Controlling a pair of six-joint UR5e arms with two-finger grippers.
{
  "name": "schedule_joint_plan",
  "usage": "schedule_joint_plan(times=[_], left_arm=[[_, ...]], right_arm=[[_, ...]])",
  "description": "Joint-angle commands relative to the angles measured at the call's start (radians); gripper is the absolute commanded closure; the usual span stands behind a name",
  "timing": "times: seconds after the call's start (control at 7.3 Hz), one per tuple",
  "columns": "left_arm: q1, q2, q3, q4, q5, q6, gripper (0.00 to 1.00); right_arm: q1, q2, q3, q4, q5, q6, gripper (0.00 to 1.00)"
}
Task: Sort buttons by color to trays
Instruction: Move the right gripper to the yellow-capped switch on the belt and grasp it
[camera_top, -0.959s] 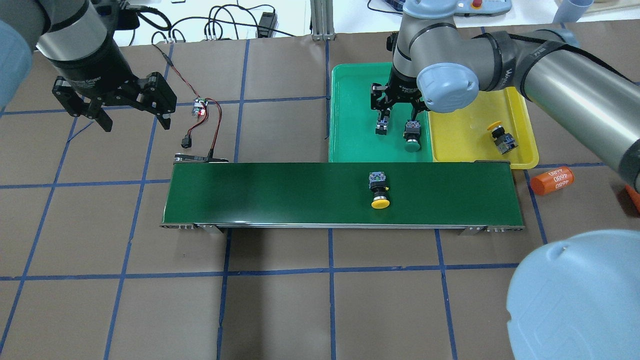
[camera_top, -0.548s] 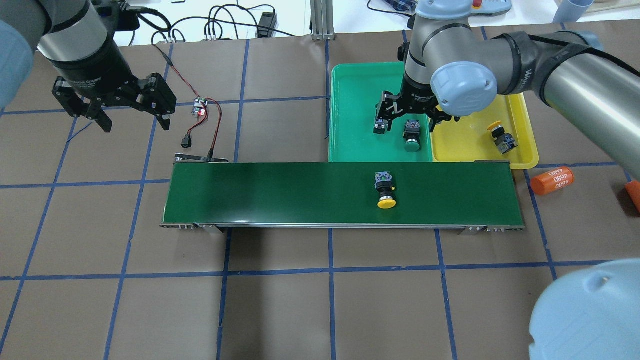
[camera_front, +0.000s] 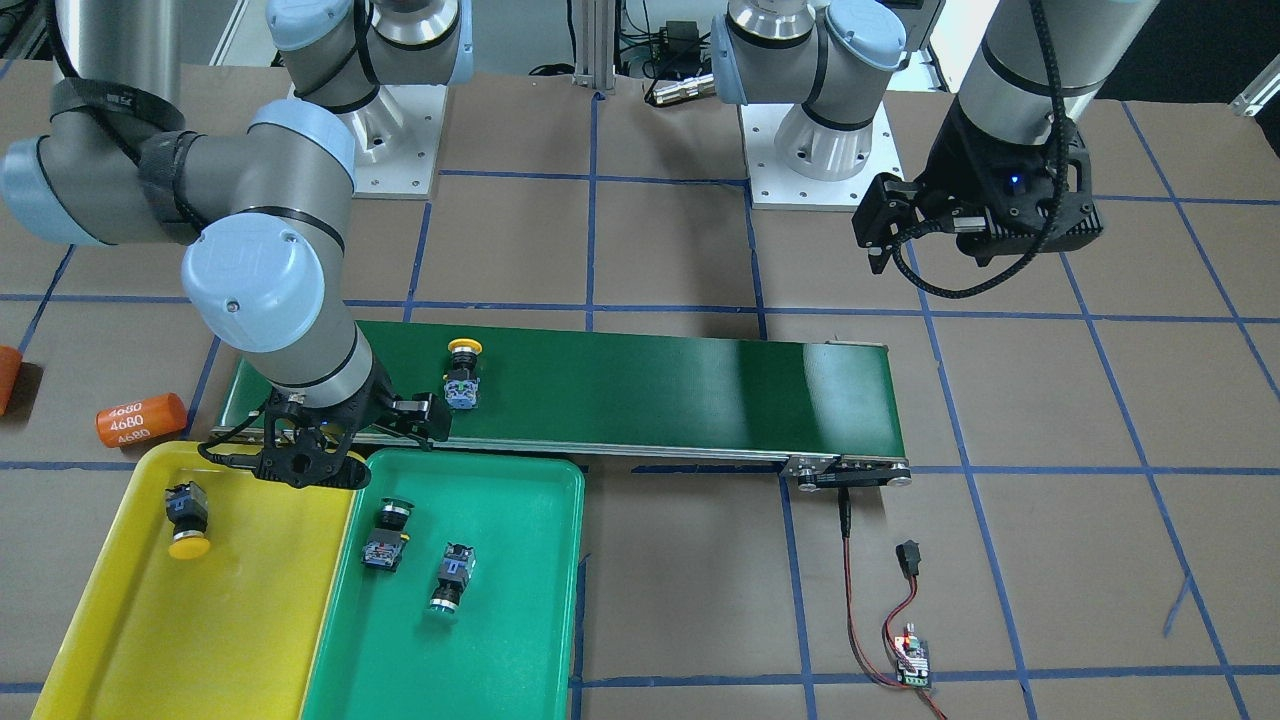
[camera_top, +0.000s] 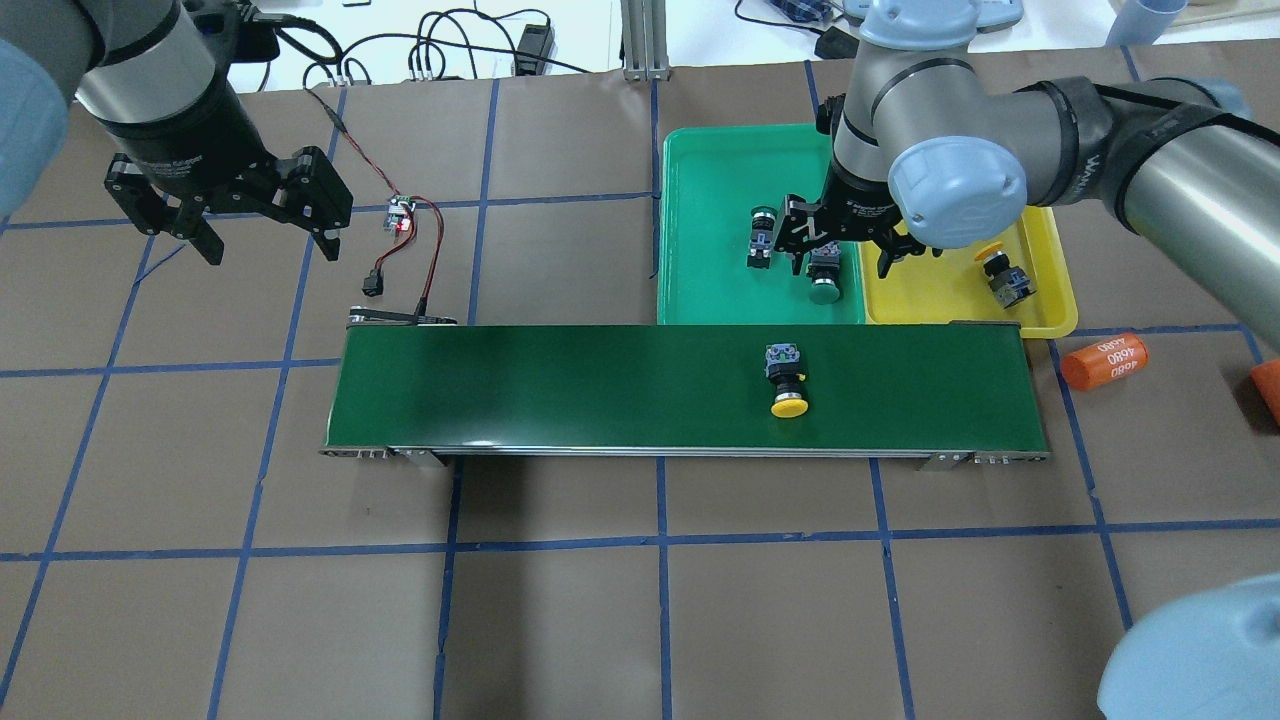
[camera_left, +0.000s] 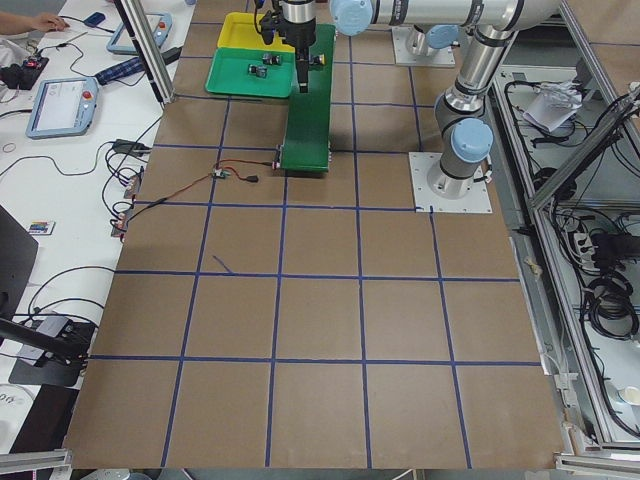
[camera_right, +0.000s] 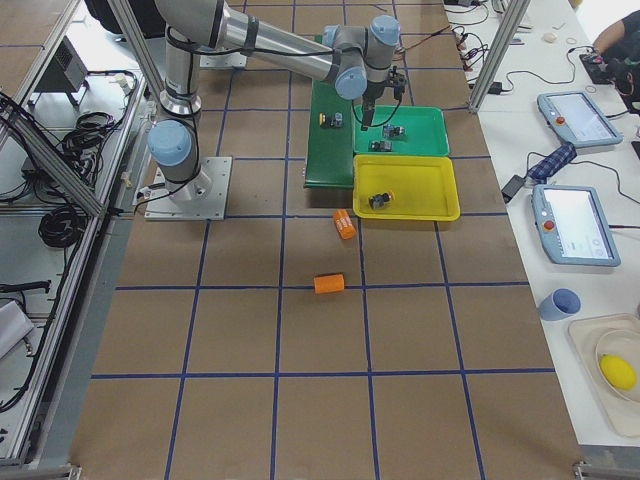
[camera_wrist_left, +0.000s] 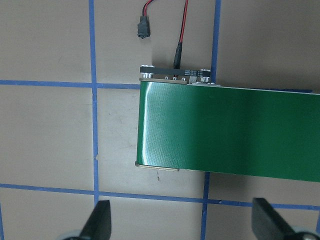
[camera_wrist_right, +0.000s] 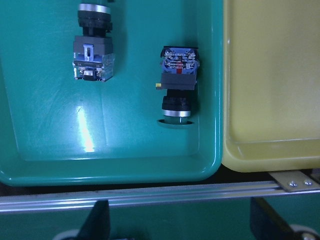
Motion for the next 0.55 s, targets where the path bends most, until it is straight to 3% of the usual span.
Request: schedule_joint_plan(times=[0.0,0.41], left_arm=[[0.000,-0.008,0.003,0.001,0.000,-0.003,0.00],[0.000,-0.014,0.003,0.000,-0.011,-0.017,0.00]], right_arm=[[0.000,-0.006,0.001,0.001,-0.002,-0.001,0.00],[-0.002,-0.007,0.001,0.007,-0.002,-0.001,0.00]])
